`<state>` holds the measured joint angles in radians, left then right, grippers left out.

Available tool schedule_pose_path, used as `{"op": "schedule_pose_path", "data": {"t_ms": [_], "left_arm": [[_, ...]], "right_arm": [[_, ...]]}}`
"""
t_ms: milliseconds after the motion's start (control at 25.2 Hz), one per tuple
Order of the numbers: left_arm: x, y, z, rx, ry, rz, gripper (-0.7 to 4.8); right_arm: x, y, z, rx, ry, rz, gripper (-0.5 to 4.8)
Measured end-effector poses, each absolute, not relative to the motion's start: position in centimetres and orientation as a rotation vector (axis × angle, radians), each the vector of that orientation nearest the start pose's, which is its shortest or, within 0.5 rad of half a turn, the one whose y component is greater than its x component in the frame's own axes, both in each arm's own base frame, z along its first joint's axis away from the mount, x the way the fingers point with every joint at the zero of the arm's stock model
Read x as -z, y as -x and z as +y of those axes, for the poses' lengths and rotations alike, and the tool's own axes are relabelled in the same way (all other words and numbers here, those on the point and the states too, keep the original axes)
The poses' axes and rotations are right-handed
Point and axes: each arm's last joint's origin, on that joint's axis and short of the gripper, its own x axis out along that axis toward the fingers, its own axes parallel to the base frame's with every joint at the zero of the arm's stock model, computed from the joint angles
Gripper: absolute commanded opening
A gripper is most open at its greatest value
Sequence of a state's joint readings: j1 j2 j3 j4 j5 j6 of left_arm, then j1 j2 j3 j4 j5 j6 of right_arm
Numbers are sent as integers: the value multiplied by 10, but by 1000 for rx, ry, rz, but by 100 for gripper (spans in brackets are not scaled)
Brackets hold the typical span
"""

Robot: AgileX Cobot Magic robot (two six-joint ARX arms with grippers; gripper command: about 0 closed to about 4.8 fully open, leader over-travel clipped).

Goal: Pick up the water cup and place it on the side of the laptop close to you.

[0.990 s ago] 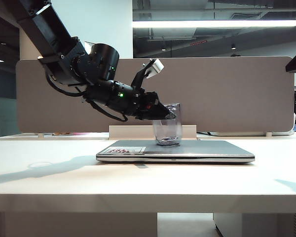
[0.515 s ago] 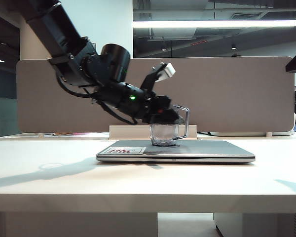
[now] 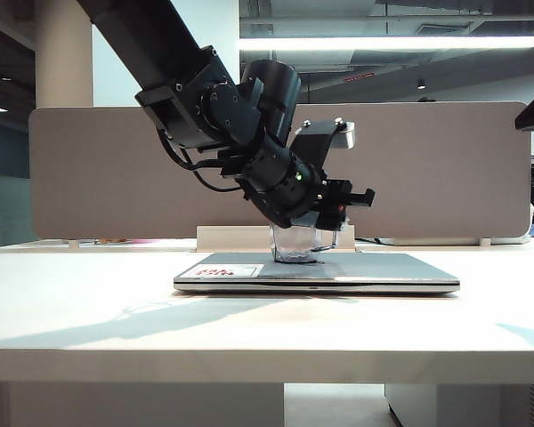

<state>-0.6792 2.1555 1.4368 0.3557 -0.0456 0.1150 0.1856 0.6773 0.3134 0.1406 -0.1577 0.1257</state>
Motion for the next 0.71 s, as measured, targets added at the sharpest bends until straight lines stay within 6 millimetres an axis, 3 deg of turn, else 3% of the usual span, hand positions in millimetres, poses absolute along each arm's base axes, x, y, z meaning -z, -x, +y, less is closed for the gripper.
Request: {"op": "schedule_pose_path", "data": {"t_ms": [158,713], "left_arm": [[-173,-378,-302,609,-162,272,156],[-150,-384,-308,611,-136,216,153]], "right_arm": [[-216,-155,34,-327,-121,246,-9],[-216,-155,34,-327,-121,246,-9]]}}
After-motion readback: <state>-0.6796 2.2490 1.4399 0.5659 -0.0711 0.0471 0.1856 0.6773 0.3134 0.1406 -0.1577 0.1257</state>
